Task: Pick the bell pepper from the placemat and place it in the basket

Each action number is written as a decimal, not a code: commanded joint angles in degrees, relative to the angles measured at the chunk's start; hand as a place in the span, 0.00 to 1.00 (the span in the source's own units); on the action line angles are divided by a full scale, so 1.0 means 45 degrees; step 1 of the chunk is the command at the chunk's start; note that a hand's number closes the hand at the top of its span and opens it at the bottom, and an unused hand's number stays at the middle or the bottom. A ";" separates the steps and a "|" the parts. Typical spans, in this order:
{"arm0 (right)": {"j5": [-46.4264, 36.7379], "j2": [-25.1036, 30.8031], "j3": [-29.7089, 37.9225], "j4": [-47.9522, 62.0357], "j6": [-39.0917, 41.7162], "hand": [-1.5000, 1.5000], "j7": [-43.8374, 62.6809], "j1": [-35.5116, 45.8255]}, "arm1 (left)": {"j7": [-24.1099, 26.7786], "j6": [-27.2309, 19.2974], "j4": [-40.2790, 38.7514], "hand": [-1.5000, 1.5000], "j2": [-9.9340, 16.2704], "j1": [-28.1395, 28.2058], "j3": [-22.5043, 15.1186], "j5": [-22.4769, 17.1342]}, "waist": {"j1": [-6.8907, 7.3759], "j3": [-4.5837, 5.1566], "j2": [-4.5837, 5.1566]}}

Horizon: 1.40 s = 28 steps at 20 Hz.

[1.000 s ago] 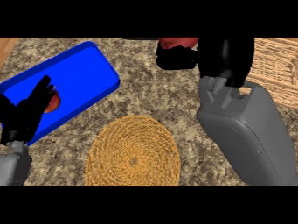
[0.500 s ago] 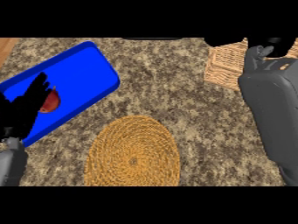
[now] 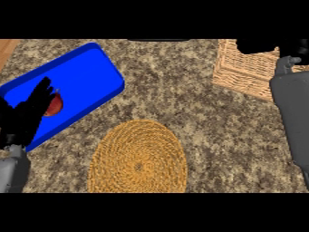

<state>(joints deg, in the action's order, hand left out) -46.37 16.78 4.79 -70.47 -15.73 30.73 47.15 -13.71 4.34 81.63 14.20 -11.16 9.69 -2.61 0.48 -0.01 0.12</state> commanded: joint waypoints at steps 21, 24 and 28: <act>0.3340 0.0601 0.3878 0.3456 -0.3732 0.00 -0.3774 0.0545 | 0.0295 -0.0004 -0.0475 0.50 -0.0210 -0.0115 0.0028 0.0248 | -0.0197 -0.0001 -0.0047; 0.4943 0.1142 0.5258 0.3156 -0.3638 0.00 -0.4653 -0.0188 | -0.0142 -0.0262 -0.0001 0.50 -0.0170 -0.0183 0.0188 0.0183 | -0.0218 -0.0018 -0.0042; 0.6532 0.2086 0.6268 0.1960 -0.2165 0.00 -0.4391 -0.1076 | 0.0027 -0.0025 -0.0313 0.50 0.0054 -0.0076 0.0433 0.0036 | -0.0341 -0.0004 -0.0080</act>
<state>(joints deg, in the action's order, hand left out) -23.48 23.22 28.43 -57.33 -29.34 11.44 46.42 -13.68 4.27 81.09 13.93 -11.16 10.78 -2.22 -0.43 -0.03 -0.13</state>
